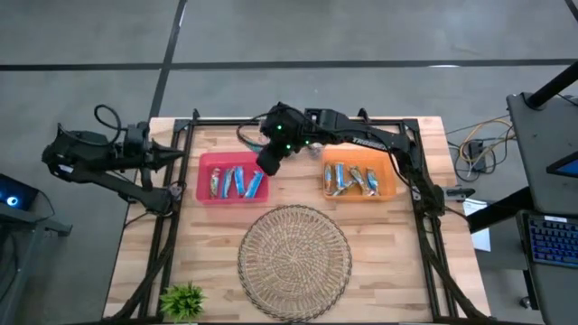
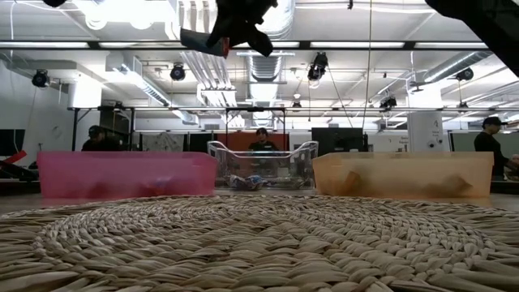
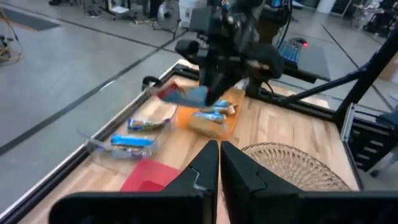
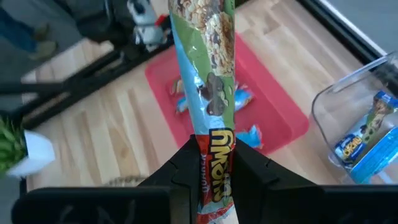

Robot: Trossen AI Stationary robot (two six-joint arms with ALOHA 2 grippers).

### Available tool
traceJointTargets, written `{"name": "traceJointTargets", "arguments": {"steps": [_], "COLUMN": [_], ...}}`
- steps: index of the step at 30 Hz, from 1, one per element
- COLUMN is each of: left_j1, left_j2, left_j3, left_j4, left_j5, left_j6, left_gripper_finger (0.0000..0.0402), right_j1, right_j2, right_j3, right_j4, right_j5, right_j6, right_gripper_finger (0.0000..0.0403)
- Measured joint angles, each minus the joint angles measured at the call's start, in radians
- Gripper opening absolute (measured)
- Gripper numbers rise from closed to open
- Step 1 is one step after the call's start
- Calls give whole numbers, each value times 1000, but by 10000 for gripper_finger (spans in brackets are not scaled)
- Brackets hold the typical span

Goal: Pick and place Granola Bars by type
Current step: Put the red granola bar into the pink bin

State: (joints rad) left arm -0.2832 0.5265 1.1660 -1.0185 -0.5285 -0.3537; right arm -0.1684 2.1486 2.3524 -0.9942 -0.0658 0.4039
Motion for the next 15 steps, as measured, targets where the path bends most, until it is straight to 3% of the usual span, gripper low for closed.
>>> {"name": "traceJointTargets", "arguments": {"steps": [7, 15], "left_j1": [0, 0], "left_j2": [4, -2], "left_j3": [5, 5], "left_j4": [-52, -59], "left_j5": [87, 90], "left_j6": [-6, 31], "left_gripper_finger": [0, 0], "right_j1": [-21, -20], "right_j2": [0, 0], "right_j3": [-38, -234], "right_j4": [150, 439], "right_j5": [-48, -96], "right_j6": [165, 357], "right_gripper_finger": [59, 59]}}
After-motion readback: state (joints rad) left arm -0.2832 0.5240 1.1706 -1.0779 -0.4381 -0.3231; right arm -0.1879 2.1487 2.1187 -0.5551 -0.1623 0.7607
